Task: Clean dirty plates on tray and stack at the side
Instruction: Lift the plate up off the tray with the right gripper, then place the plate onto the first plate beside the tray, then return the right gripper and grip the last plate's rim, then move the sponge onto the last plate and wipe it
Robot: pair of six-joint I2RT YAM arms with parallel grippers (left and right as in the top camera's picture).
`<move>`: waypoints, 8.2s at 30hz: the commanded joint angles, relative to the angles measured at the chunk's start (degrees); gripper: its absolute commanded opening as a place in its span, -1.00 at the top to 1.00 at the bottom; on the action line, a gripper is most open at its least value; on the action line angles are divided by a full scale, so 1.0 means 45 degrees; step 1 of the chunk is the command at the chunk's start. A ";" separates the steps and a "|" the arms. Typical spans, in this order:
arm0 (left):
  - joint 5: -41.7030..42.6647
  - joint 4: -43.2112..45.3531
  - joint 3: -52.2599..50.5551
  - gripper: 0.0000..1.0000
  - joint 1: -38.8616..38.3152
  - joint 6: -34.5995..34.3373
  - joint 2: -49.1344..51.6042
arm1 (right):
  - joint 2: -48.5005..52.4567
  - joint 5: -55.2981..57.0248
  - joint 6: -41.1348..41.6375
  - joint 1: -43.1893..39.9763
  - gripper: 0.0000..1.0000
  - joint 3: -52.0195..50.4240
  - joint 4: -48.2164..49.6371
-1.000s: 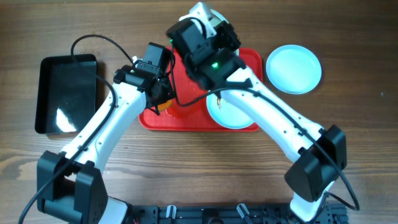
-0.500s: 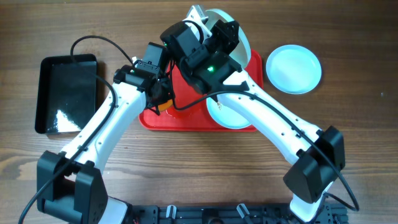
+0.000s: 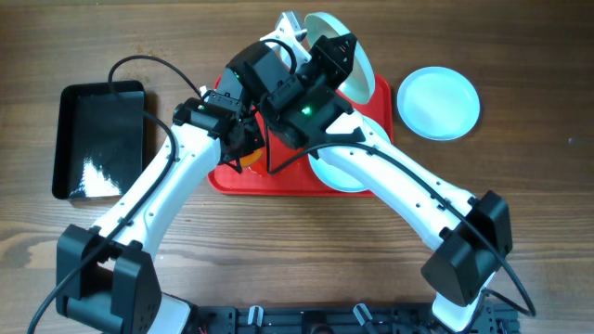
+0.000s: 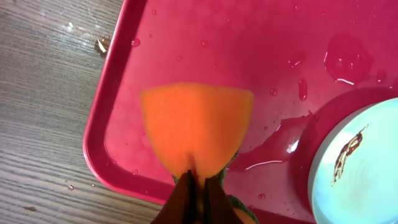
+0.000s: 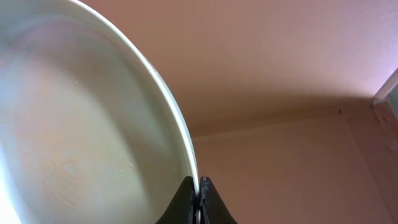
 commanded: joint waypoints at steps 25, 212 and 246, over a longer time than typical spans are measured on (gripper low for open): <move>0.0097 0.0214 0.0058 0.92 -0.0209 -0.0175 -0.0010 | -0.0165 -1.7758 1.0525 -0.9063 0.91 0.0180 -0.3808; -0.0500 0.3959 0.0058 0.92 -0.1763 0.5323 0.5187 | 0.0296 -1.8850 1.1647 -0.4313 0.91 -0.8325 0.3002; 0.1593 0.2929 0.0083 0.92 -0.1025 0.1977 0.1360 | 0.0296 -1.8340 1.1341 -0.4313 0.91 -0.8325 0.2769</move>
